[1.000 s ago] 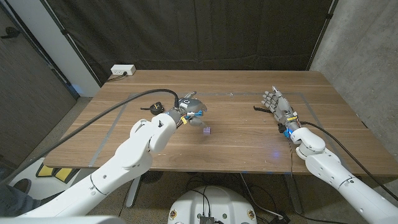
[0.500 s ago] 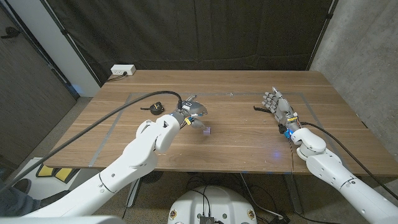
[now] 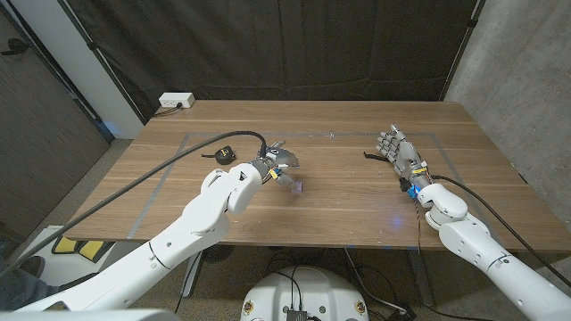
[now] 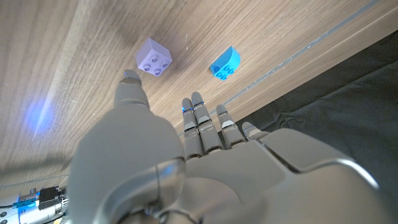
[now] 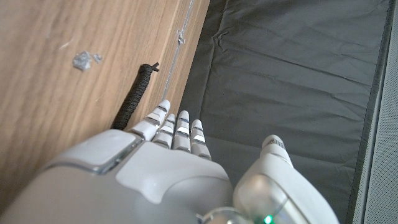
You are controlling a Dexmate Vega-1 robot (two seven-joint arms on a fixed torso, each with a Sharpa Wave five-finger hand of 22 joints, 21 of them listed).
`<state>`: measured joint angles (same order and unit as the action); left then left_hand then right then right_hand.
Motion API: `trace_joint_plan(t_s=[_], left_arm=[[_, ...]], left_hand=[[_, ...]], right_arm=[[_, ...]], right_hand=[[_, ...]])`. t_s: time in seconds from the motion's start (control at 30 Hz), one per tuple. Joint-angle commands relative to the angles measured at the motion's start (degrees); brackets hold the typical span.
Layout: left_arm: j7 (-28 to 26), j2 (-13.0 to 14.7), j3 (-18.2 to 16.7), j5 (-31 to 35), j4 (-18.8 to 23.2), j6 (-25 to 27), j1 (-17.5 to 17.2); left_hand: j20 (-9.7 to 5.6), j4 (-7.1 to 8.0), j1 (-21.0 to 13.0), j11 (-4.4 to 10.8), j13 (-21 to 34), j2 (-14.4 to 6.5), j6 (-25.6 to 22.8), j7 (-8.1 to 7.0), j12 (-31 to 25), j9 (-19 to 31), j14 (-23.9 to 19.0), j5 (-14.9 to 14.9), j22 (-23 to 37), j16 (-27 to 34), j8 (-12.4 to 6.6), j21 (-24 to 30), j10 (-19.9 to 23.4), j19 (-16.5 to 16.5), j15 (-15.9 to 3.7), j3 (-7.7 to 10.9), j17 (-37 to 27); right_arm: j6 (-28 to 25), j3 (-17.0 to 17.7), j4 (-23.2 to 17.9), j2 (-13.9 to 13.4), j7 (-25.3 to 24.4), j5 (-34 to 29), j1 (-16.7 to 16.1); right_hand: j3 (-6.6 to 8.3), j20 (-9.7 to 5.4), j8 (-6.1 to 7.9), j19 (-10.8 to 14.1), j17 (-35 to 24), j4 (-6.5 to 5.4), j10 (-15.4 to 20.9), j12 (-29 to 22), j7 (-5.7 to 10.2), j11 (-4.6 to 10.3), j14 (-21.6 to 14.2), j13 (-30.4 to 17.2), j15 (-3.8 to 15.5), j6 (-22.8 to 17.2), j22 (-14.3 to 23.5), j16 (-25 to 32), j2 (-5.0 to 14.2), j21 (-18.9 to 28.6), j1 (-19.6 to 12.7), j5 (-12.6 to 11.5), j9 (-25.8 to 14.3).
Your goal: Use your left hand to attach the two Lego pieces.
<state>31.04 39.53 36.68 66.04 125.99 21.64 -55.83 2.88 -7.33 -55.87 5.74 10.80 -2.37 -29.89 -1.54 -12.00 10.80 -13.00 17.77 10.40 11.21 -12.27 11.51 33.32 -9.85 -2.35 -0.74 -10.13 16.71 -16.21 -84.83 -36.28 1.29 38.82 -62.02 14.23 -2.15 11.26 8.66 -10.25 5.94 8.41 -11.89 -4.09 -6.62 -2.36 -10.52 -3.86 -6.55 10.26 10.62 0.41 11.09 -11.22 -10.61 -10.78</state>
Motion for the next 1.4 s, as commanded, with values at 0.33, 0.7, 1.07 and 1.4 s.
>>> trace_joint_plan(t_s=[0.33,0.7,1.07,1.4], left_arm=[[-3.7,0.1,1.5,2.5,-2.0,-0.8,-1.2],[-4.8,-0.6,2.0,3.3,-3.3,-0.2,-1.6],[-8.7,-1.6,1.9,3.4,-4.5,1.2,-3.1],[-8.8,-1.8,2.2,1.8,-5.4,1.1,-2.5]], left_hand=[[-0.25,-0.05,-0.8,1.07,0.2,-0.9,-0.4,-0.8,0.1,0.2,-0.6,-0.6,0.0,-0.3,0.24,0.4,0.1,0.2,-3.64,0.63,-0.1],[-0.76,0.05,-0.9,1.65,0.2,-0.9,-0.9,-1.48,0.1,0.2,-0.9,-0.8,0.0,-0.2,0.1,0.4,0.4,0.4,-4.43,0.56,-0.1],[-0.79,0.18,-0.8,1.81,0.2,-0.7,-2.2,-1.66,-0.2,0.2,-2.0,-0.9,0.0,0.1,-0.2,0.6,1.6,1.4,-4.68,0.39,-0.1],[-0.57,-0.07,-1.9,1.6,0.3,-1.3,-2.5,-1.16,-0.8,0.2,-2.4,-0.9,0.0,0.2,-0.16,0.5,3.8,1.5,-4.63,0.84,0.0]], right_arm=[[0.0,-0.3,1.3,0.3,1.0,0.4,0.5],[0.2,-0.2,1.4,0.3,1.1,0.6,0.2],[0.2,0.1,1.1,0.0,1.0,0.7,-0.3],[0.1,0.1,0.8,0.0,0.5,0.5,-0.5]], right_hand=[[-0.32,0.28,0.04,0.1,-0.2,0.17,0.1,-0.4,0.23,-0.01,0.0,-0.3,-0.6,0.0,0.1,0.0,0.41,0.2,-0.4,0.1,-0.2],[-0.36,0.27,0.03,0.1,-0.2,0.23,0.2,-0.4,0.22,-0.03,0.0,-0.3,-0.5,0.0,0.1,0.0,0.45,0.2,-0.4,0.1,-0.2],[-0.41,0.28,0.03,0.1,-0.2,0.27,0.2,-0.4,0.26,-0.01,-0.1,-0.3,-0.62,0.0,0.1,0.0,0.48,0.2,-0.5,0.1,-0.2],[-0.5,0.3,0.01,0.1,-0.2,0.29,0.1,-0.4,0.31,-0.01,-0.1,-0.3,-0.6,0.1,0.1,0.0,0.48,0.2,-0.4,0.1,-0.2]])
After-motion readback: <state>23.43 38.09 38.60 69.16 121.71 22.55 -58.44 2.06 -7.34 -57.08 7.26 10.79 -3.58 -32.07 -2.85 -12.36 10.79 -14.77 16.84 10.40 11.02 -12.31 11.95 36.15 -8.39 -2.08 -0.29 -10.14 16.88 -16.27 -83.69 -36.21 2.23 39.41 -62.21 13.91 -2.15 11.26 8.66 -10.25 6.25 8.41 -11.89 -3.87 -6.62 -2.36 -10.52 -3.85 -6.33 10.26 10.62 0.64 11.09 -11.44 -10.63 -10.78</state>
